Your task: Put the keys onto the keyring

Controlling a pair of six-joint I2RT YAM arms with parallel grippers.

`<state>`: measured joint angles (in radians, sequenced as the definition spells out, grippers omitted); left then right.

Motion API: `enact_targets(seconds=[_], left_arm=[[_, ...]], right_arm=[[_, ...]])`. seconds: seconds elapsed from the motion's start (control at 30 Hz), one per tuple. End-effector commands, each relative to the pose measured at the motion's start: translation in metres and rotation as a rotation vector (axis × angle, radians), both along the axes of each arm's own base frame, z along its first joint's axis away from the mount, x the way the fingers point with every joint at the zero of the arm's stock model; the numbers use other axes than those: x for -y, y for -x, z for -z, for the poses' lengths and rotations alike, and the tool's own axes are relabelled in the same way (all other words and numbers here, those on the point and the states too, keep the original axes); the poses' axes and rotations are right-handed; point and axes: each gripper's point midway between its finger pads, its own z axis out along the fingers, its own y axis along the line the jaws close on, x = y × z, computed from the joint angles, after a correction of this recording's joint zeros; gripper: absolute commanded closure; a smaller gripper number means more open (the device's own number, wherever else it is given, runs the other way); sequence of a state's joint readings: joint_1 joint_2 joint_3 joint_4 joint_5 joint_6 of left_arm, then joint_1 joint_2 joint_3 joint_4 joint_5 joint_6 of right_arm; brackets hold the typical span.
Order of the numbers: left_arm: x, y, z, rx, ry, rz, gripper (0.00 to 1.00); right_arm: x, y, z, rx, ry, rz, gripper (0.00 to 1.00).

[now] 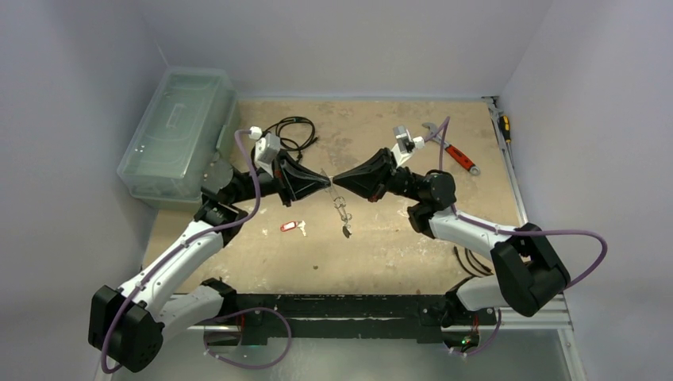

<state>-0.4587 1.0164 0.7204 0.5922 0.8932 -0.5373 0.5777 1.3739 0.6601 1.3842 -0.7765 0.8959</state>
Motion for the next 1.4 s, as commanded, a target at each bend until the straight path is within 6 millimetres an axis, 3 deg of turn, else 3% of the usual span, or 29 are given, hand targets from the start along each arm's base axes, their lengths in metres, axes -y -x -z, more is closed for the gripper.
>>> enact_targets(seconds=[0.0, 0.27, 0.47, 0.77, 0.97, 1.17, 1.37], left_arm=[[-0.004, -0.001, -0.011, 0.063, 0.026, -0.045, 1.0], [-0.006, -0.011, -0.005, 0.035, -0.034, -0.096, 1.0], [-0.008, -0.016, -0.006, 0.016, -0.114, -0.115, 1.0], [-0.012, -0.009, -0.005, 0.009, -0.18, -0.106, 1.0], [-0.016, -0.003, 0.002, 0.001, -0.259, -0.088, 1.0], [-0.019, 0.002, -0.003, 0.024, -0.303, -0.069, 1.0], [-0.02, 0.008, -0.005, 0.036, -0.321, -0.046, 1.0]], right_arm=[[0.002, 0.004, -0.024, 0.077, -0.052, 0.013, 1.0], [0.0, 0.006, -0.019, 0.077, -0.032, -0.006, 0.99], [-0.004, 0.008, -0.006, 0.097, 0.048, -0.021, 0.71], [-0.005, -0.008, 0.015, 0.163, 0.224, 0.078, 0.51], [-0.003, -0.011, 0.021, 0.229, 0.304, 0.095, 0.48], [-0.005, 0.0, 0.03, 0.284, 0.344, 0.023, 0.52], [-0.004, 0.01, 0.023, 0.352, 0.315, -0.016, 0.58]])
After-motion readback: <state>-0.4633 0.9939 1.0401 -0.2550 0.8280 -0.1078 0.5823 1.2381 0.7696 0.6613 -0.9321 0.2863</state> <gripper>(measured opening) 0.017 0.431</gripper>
